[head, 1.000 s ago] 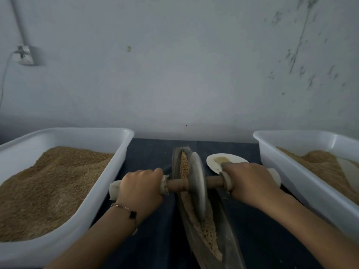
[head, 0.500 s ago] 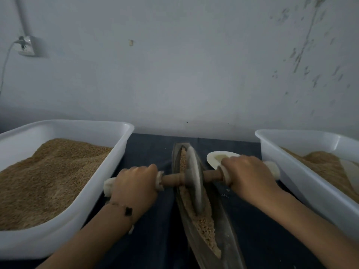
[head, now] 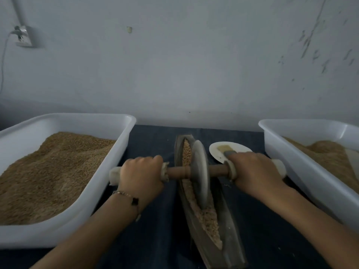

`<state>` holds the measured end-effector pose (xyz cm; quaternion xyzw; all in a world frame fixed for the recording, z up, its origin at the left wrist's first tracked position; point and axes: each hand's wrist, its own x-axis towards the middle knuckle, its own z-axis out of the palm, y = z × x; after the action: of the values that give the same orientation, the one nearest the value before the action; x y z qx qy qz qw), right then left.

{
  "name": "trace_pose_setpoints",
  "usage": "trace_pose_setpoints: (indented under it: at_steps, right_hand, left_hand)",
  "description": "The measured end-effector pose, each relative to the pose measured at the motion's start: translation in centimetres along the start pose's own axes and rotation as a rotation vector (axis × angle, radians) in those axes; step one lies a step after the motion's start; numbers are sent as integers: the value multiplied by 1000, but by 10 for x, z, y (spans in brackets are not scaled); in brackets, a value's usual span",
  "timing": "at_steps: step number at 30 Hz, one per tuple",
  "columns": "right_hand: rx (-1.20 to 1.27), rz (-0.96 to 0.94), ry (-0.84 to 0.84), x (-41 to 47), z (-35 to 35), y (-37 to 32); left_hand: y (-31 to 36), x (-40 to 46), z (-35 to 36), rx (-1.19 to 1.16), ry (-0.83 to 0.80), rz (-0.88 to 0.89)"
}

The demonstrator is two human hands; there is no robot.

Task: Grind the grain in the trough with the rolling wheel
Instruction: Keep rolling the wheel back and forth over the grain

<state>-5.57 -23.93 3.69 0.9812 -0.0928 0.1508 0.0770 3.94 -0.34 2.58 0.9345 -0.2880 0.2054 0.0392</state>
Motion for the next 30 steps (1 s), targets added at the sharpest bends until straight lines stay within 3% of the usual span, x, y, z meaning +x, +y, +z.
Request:
trace_pose_setpoints:
  at_steps: [10,15,23,26,30]
  right_hand:
    - [-107,-133,221,75,6,-5]
    - [-65,-80,163,41,3,-2]
    - [53,-95,168,-53,-24,6]
    - [40,-157,199,-60,-26,8]
    - [61,-161,299,-31,-4,7]
  left_hand:
    - [-14,43,30,-107,-60,-202]
    - [-10,26,13,-48,-101,-91]
    - [2,-39,-20,-73,19,89]
    - [4,-45,-19,-105,-11,71]
    - [-1,-26,-6,41,-60,-1]
